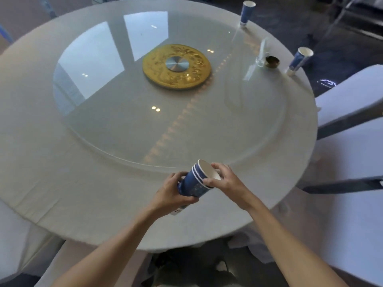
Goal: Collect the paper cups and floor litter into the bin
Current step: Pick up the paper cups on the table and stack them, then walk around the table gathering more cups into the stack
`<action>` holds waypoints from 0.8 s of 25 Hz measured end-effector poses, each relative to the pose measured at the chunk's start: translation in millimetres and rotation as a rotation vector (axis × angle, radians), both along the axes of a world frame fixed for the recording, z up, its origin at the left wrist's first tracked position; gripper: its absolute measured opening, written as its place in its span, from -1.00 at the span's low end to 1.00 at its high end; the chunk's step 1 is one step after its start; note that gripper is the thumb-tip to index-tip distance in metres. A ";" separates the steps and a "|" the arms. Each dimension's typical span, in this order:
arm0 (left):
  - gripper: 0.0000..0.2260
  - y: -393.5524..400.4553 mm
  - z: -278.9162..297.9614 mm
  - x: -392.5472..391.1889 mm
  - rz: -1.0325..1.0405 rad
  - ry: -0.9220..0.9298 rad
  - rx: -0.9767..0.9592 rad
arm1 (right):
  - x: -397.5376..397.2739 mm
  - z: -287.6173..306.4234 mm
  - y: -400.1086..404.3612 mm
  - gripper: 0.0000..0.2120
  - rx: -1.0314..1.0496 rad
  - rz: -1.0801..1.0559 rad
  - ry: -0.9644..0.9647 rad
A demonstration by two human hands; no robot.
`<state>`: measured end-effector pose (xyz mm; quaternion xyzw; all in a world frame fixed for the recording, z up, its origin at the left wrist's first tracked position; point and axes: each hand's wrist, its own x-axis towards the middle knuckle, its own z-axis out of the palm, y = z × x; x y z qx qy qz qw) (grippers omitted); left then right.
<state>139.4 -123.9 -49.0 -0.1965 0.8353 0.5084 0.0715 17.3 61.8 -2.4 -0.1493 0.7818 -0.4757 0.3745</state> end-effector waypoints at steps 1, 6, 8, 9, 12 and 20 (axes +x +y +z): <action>-0.29 17.5 -1.2 -3.2 -0.029 0.006 -0.007 | 3.1 2.1 20.9 -0.42 -0.018 -0.002 -0.025; -0.25 120.8 -6.2 -19.0 -0.139 0.031 -0.041 | 12.0 -1.8 131.5 -0.36 -0.026 -0.122 -0.040; -0.23 172.5 -10.4 -23.6 -0.157 0.050 -0.042 | 14.8 -0.3 182.4 -0.40 -0.030 -0.153 -0.042; -0.25 200.2 -12.5 -26.0 -0.171 0.056 -0.043 | 17.6 0.0 210.0 -0.42 -0.029 -0.172 -0.048; -0.26 275.6 -20.3 -33.3 -0.242 0.062 -0.026 | 21.0 -5.0 287.2 -0.36 -0.015 -0.216 -0.040; -0.28 382.6 -35.3 -62.4 -0.353 0.012 -0.032 | 8.1 -22.5 391.0 -0.38 0.020 -0.300 -0.081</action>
